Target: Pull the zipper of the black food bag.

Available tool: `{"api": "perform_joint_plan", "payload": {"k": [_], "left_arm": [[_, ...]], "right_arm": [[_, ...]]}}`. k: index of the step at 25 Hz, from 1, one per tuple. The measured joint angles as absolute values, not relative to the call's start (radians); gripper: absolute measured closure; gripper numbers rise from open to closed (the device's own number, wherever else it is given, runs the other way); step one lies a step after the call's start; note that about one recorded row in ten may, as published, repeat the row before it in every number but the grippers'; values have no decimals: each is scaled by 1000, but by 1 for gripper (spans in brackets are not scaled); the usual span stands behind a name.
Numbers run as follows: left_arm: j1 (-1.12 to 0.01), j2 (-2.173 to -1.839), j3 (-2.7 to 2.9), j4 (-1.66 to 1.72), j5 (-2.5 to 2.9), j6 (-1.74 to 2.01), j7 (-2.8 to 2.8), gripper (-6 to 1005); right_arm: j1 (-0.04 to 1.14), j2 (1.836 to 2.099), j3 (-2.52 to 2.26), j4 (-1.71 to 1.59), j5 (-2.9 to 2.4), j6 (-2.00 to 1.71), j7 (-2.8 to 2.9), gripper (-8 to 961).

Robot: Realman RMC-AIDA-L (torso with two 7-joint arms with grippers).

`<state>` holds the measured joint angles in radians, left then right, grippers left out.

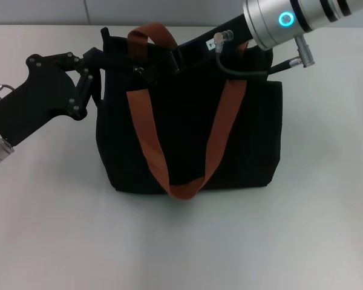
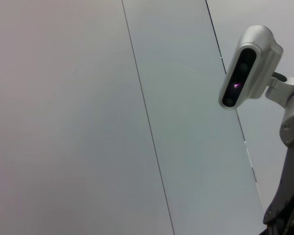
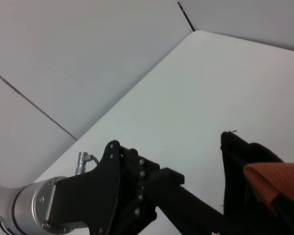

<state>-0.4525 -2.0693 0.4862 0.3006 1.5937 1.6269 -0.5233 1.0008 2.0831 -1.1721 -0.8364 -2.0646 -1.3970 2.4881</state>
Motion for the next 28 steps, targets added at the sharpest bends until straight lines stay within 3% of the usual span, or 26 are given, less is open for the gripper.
{"api": "perform_joint_plan", "payload": {"k": [28], "left_arm": [[-455,-2069,485,301,1581,1622,-525,975]], "right_arm": [[910,2081,-1172,-1006,-2144,-1433,2552,952]]}}
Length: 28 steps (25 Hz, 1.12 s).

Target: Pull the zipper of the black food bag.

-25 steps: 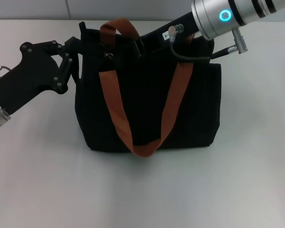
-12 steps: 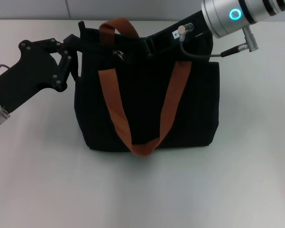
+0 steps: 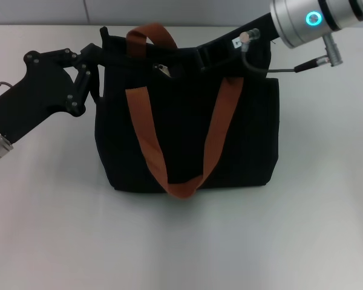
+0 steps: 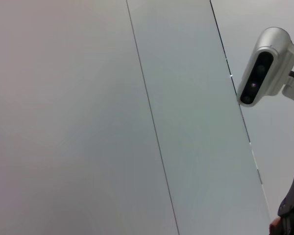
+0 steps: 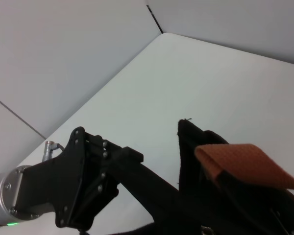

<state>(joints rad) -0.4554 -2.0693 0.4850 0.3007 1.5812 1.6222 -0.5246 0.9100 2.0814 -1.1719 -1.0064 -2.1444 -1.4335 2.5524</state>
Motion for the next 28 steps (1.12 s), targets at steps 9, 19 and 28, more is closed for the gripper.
{"api": "perform_joint_plan", "payload": {"k": [9,19,28], "left_arm": [[-455,-2069,485,301,1581,1621,-525,975],[-458,-2070,485,301,1581,1622,-526,975],[-462,-2071,485,296,1581,1628,-526,975]], "right_arm": [[859,2083,-1172,-1073,-2160,-1444,2580,954],[820,2083,-1161,-1121,-2147,-1466,2590,955],[867,2081,-1164,-1031,-2083,-1443,2577,875]]}}
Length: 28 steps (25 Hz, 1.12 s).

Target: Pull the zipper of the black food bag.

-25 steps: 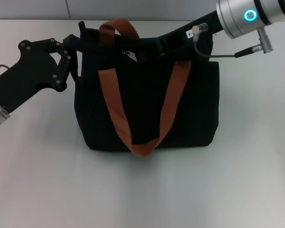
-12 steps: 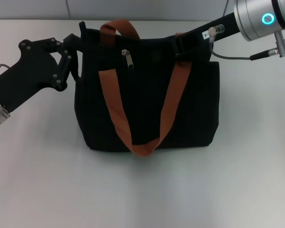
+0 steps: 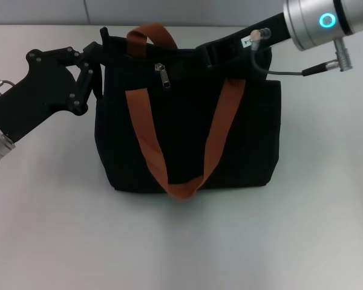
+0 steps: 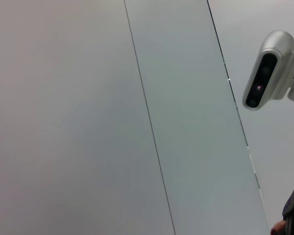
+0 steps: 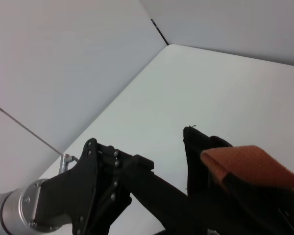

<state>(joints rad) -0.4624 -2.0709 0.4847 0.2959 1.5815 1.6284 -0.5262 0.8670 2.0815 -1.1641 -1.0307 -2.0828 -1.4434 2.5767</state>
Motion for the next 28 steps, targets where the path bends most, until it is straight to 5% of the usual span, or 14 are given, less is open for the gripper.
{"api": "perform_joint_plan", "payload": {"k": [10,28], "left_arm": [[-471,-2071,485,285,1575,1630,-526,973],[-471,-2071,485,285,1572,1635,-537,974]], "right_arm": [[916,2085,-1170,-961,-2074,-1424,2575,675],[910,2084,-1183,-934,-2035,-1396,2579,692]]}}
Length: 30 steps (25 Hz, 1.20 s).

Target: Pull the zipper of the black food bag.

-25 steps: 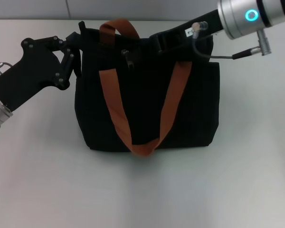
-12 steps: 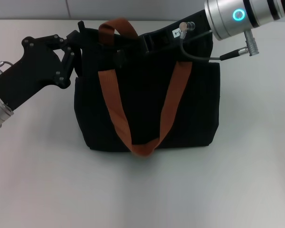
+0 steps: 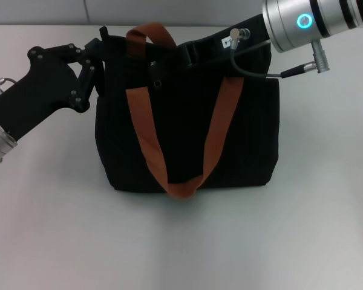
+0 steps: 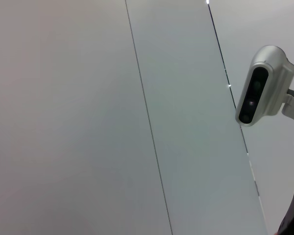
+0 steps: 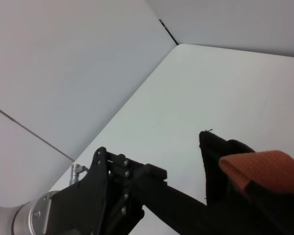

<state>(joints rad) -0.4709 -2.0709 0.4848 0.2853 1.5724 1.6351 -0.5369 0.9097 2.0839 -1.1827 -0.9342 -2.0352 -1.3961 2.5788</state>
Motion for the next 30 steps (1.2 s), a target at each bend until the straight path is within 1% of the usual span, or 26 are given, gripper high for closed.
{"api": "perform_joint_plan", "payload": {"k": [6,16,21,30], "left_arm": [[-471,-2071,485,285,1572,1635,-537,974],[-473,-2071,485,285,1572,1640,-539,975],[-474,-2071,485,285,1572,1645,-541,973],[-474,-2071,488,285,1572,1648,-550,971]], "right_arm": [[909,2081,-1185,-942,-2058,-1392,2577,732],[920,2086,-1275,-947,-2041,-1332,2584,740],[922,2087,-1302,-947,-2038,-1303,2585,767],[913,2088,-1292,-948,-2027,-1293,2586,945]]}}
